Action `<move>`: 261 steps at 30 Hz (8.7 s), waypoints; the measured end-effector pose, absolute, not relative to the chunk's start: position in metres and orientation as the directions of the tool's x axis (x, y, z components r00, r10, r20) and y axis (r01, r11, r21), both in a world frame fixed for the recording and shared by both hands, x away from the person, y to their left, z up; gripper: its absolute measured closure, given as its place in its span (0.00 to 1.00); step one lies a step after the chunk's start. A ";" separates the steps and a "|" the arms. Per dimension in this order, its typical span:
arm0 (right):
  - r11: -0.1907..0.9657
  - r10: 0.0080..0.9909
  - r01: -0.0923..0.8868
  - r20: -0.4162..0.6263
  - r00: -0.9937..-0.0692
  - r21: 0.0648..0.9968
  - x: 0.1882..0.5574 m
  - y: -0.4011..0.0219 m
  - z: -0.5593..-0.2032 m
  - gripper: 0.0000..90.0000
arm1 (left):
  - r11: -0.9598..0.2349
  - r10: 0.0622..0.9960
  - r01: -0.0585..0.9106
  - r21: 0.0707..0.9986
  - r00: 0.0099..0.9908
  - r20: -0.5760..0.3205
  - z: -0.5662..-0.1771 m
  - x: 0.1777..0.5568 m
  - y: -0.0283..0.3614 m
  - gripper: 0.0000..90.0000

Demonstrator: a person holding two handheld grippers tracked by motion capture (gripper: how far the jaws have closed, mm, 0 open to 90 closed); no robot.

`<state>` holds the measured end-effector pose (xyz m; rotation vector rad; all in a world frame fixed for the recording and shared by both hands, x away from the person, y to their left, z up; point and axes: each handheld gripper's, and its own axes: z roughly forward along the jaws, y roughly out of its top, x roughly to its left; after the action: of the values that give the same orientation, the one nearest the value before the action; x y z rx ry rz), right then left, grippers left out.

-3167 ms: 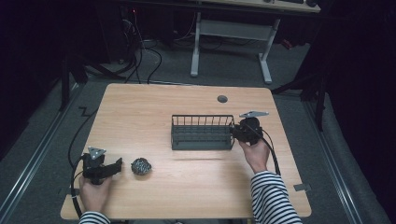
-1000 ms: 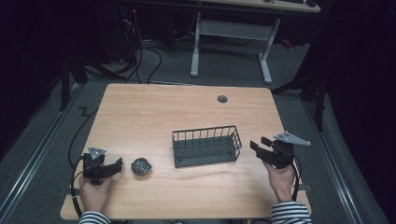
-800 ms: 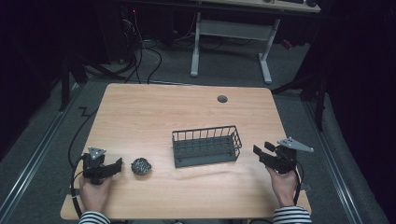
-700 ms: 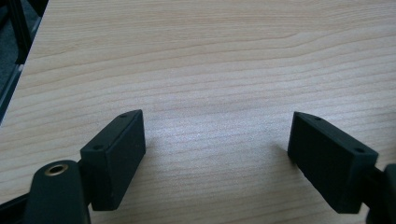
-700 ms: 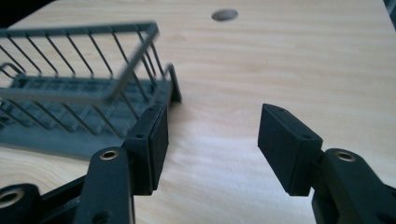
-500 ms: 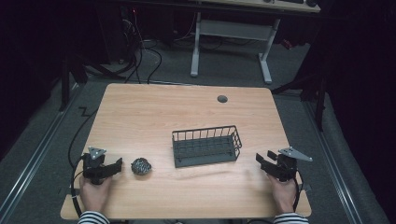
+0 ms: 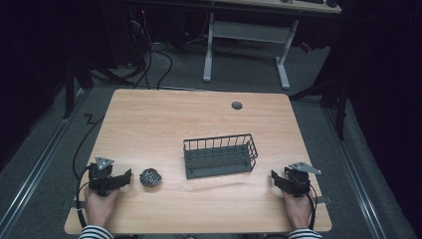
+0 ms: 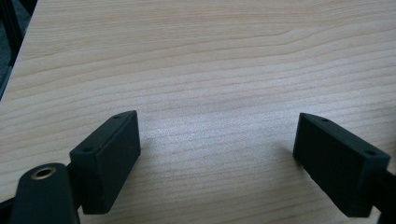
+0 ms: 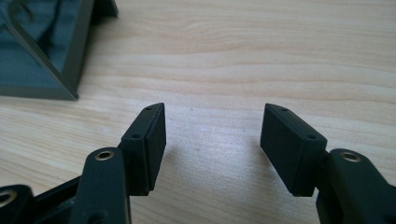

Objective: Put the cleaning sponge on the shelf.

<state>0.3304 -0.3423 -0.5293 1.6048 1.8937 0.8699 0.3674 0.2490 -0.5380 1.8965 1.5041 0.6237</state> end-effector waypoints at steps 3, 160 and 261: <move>0.123 0.984 0.669 -0.005 -0.175 0.733 0.333 -0.340 -0.530 0.43 | -0.156 0.969 0.671 0.725 0.246 -0.019 -0.538 0.367 0.250 0.16; 0.136 0.981 0.670 -0.005 -0.194 0.730 0.334 -0.339 -0.530 0.38 | -0.323 0.799 0.629 0.707 0.581 -0.152 -0.468 0.352 0.155 0.46; 0.137 0.981 0.673 -0.006 -0.193 0.727 0.335 -0.338 -0.530 0.36 | -0.503 0.598 0.507 0.700 0.789 -0.141 -0.403 0.419 0.021 0.44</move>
<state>0.3348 -0.3376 -0.5302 1.5835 1.9296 0.8255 0.4192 0.0212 -0.4029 2.2055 0.8145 0.1525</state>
